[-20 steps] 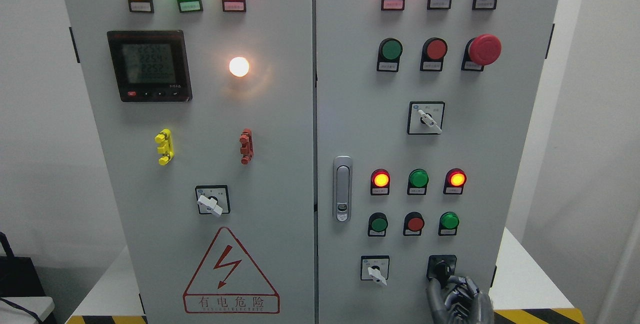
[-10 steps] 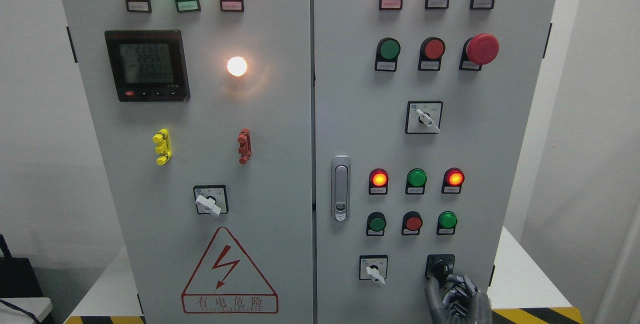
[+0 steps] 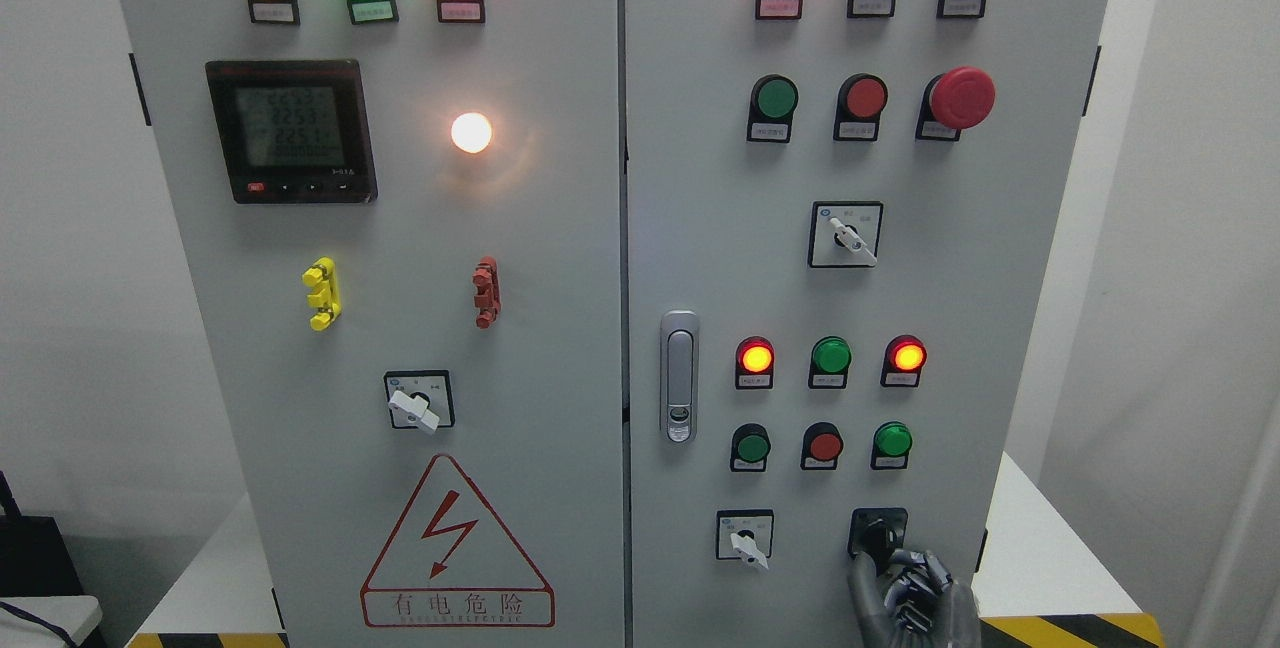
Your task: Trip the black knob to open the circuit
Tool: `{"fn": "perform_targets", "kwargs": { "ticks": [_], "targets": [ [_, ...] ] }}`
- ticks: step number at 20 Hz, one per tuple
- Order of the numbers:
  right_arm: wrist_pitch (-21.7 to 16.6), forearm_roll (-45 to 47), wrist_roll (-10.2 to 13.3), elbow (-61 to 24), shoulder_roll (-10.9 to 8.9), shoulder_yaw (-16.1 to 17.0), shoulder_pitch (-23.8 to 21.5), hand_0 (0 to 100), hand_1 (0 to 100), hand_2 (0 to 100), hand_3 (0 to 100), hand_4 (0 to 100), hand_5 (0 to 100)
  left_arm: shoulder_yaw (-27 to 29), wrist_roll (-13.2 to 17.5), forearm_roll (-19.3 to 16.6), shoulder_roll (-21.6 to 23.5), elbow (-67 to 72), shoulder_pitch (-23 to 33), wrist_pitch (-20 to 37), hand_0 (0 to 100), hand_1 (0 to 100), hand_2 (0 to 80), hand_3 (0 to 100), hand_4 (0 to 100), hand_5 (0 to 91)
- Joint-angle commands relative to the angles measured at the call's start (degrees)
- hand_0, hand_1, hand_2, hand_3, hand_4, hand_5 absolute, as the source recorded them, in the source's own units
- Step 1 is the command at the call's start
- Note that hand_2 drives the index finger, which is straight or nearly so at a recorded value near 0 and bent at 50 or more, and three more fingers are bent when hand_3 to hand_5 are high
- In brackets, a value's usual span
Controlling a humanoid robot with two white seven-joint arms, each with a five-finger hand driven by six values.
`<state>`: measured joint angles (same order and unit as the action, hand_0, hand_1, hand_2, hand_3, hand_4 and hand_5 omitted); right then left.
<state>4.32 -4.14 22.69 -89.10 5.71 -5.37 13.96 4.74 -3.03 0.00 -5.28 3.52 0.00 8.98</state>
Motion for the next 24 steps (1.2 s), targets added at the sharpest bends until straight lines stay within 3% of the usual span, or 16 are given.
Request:
{"fn": "perform_targets", "kwargs": {
  "ticks": [1,24],
  "targets": [
    [-0.19,1.77,-0.02,-0.02,0.0,-0.78,0.28,58,74,64,97,93,95,0.0,-0.04,-1.93,0.0,0.0,-0.44,-0.02,12,39,0.0,0,0,0.0],
    [-0.28,4.94,-0.02,-0.37,0.0,-0.87,0.37,58,74,64,97,94,95,0.0,-0.04,-1.85,0.0,0.0,-0.44,-0.02,12,39,0.0,0,0,0.0]
  ]
}}
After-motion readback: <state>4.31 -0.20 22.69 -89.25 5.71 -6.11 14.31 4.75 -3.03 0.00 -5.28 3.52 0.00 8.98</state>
